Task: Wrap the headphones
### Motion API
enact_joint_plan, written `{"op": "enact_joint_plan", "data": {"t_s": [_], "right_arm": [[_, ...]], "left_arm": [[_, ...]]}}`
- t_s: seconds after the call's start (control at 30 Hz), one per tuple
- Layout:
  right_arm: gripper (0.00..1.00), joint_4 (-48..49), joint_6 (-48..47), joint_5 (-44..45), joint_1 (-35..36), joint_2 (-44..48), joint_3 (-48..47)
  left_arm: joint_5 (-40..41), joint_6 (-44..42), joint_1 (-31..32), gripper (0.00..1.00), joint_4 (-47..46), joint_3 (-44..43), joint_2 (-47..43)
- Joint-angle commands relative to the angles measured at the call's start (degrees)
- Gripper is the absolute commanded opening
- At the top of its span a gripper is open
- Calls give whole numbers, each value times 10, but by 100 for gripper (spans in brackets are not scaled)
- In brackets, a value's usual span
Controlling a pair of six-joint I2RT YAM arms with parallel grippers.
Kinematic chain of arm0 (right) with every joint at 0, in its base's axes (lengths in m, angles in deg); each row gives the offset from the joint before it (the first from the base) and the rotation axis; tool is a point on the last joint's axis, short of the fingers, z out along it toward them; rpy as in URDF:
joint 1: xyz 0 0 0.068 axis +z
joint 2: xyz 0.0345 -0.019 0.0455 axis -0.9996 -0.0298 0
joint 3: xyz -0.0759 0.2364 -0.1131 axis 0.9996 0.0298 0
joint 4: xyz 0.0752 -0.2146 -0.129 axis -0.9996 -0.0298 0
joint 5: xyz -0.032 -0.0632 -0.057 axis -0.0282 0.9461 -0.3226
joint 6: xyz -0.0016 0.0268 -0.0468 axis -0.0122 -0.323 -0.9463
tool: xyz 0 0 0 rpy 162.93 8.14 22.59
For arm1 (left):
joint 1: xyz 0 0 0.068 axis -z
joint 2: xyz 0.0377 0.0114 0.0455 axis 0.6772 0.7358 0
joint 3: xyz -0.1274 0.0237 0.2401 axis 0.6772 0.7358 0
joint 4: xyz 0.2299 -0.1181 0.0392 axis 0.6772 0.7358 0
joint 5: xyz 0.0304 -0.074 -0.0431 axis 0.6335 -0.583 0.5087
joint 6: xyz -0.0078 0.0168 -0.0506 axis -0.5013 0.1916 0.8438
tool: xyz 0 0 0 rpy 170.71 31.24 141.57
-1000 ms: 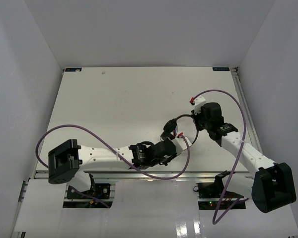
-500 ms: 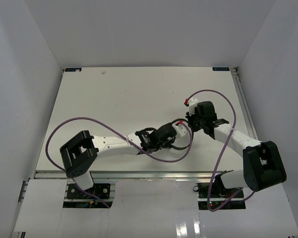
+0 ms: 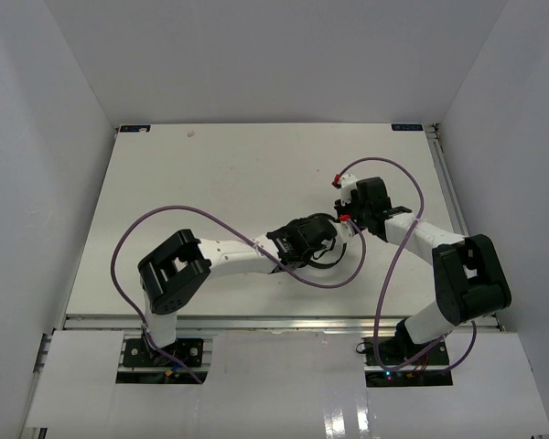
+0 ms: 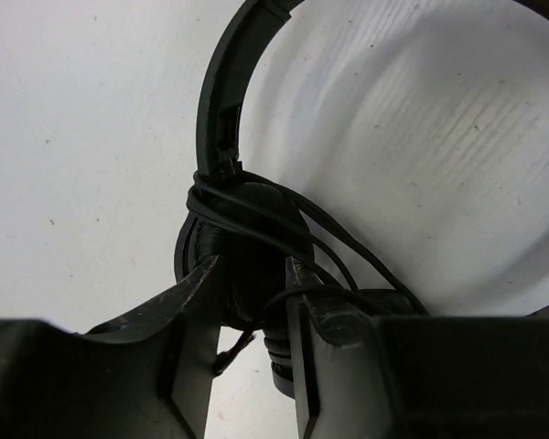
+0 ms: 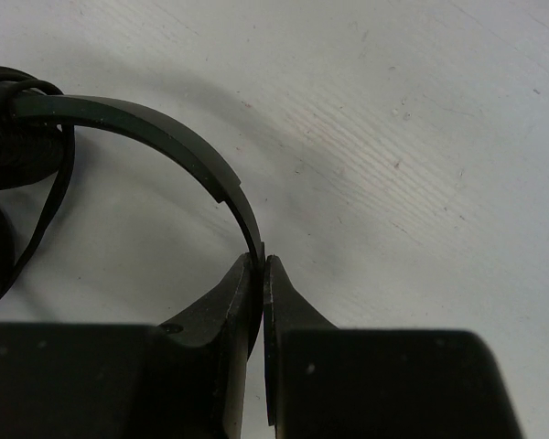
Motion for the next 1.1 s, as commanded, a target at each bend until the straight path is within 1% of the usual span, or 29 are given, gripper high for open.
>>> {"op": "enact_joint_plan", "data": {"t_s": [0.0,0.37,0.67,0.87,1.07], "right_arm": [[8,12,18,-77,9,-5,-33],[8,6,16,-93,8,-17,-38],[8,-5,9,-99,9,-38,-54],[9,-12,10,-105,9,-53,-75],[10,-15,15,-107,10,-69,-97]], "left_arm": [[29,-37,-8,48,-44,-17,-4],[57,-64,-17,58,-50,-31,-7],[79,-73,-18,64,-45,-13,-25],[77,-49,-18,68,-22,-1,-41],[57,2,-18,74,10,8,-68]]}}
